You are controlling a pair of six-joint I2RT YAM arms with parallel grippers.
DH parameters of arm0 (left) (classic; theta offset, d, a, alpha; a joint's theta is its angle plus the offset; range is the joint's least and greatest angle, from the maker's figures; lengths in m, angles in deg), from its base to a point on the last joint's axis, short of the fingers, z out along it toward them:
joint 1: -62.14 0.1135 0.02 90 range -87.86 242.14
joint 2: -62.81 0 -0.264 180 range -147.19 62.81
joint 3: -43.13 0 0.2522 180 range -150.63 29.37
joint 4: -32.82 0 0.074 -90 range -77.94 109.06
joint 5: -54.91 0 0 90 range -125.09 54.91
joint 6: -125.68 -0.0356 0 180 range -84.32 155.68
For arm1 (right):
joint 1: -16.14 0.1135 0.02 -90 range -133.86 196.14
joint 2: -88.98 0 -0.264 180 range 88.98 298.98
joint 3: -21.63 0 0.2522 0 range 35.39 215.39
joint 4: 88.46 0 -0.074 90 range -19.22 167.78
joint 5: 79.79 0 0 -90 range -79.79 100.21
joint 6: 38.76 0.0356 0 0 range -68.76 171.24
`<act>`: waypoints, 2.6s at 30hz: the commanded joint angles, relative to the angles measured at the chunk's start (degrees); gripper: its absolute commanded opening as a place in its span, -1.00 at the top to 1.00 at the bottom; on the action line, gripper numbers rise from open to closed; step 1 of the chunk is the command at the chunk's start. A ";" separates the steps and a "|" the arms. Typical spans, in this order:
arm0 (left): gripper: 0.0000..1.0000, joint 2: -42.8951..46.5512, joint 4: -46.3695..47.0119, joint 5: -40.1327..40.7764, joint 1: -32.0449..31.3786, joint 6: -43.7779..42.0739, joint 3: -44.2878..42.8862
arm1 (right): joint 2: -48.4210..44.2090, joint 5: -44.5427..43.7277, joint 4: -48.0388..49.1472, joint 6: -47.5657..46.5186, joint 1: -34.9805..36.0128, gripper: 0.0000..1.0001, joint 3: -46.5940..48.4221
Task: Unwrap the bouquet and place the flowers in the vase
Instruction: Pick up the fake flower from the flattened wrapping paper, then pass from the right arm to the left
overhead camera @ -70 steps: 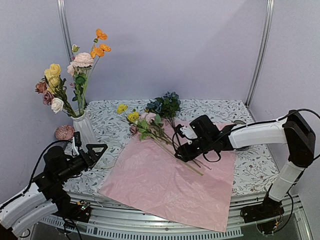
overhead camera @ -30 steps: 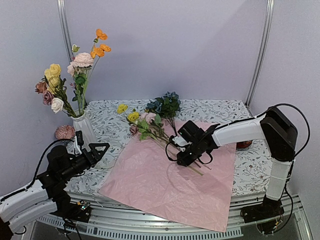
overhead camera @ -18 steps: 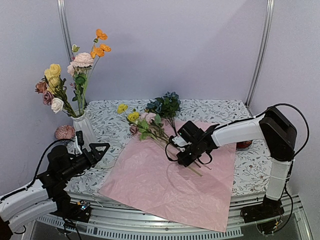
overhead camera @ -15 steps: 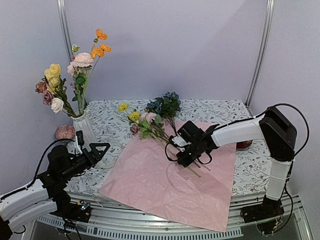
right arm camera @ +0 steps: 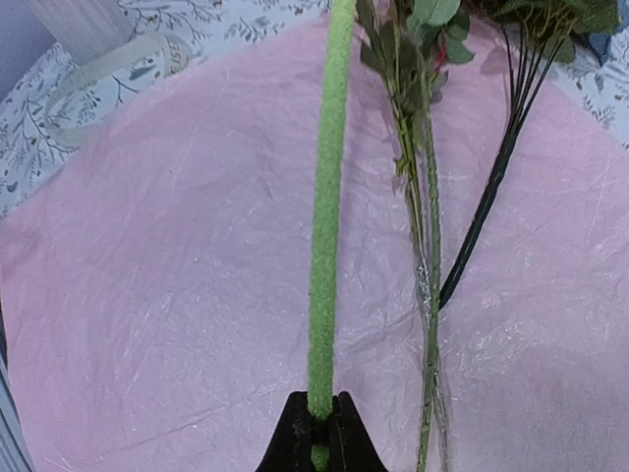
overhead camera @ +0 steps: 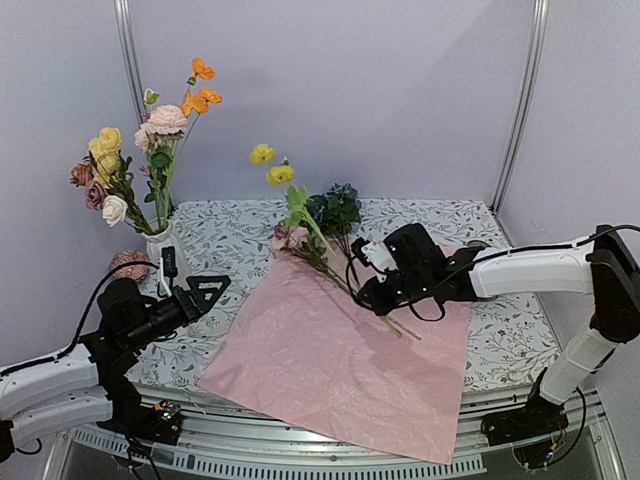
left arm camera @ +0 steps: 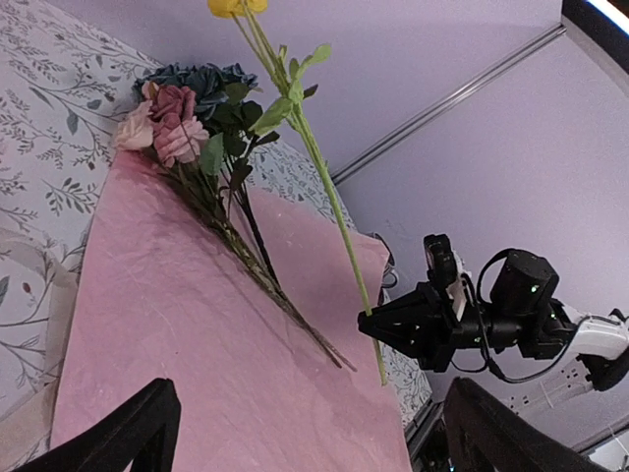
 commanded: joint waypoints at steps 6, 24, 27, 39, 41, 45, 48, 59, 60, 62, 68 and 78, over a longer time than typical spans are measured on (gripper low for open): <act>-0.92 -5.25 5.38 0.30 -5.58 -6.95 -10.13 | -21.56 7.18 19.91 -0.79 0.19 0.93 -10.23; -0.96 -13.79 15.19 -5.35 -12.86 -21.10 -26.51 | -22.41 27.27 33.28 -0.51 5.23 0.92 -11.90; -0.96 -15.04 15.55 -5.34 -12.97 -21.54 -28.14 | -20.54 27.05 33.54 -0.71 7.12 0.92 -11.10; -0.56 -13.42 18.16 -2.84 -13.10 -21.51 -27.41 | -16.26 23.84 34.53 -2.99 12.41 0.93 -10.75; -0.35 -13.10 17.95 -2.63 -13.10 -21.31 -27.42 | -15.81 23.81 34.71 -2.92 12.76 0.93 -10.63; 0.00 -12.78 17.56 -2.42 -13.08 -21.11 -27.41 | -15.38 23.72 34.84 -3.01 13.16 0.93 -10.42; 0.07 -12.99 16.69 -2.13 -13.06 -20.84 -27.57 | -15.30 23.73 35.00 -3.10 13.24 0.93 -10.32; 0.73 -13.33 13.52 -1.37 -13.12 -21.23 -28.39 | -15.07 22.96 34.79 -3.18 13.54 0.84 -10.09; 0.82 -13.23 13.26 -1.28 -13.13 -21.32 -28.44 | -15.00 22.86 34.82 -3.18 13.53 0.83 -10.06; 1.00 -13.12 12.28 -1.20 -13.10 -21.56 -28.76 | -14.90 22.61 34.80 -3.10 13.52 0.83 -10.18; 1.00 -12.76 8.45 -0.14 -13.06 -22.82 -29.41 | -14.54 19.43 34.73 -2.88 13.54 0.15 -10.46; 1.00 -8.56 -15.67 10.69 -13.12 -33.23 -36.34 | -22.09 -3.65 33.22 -5.32 13.50 -0.60 -14.70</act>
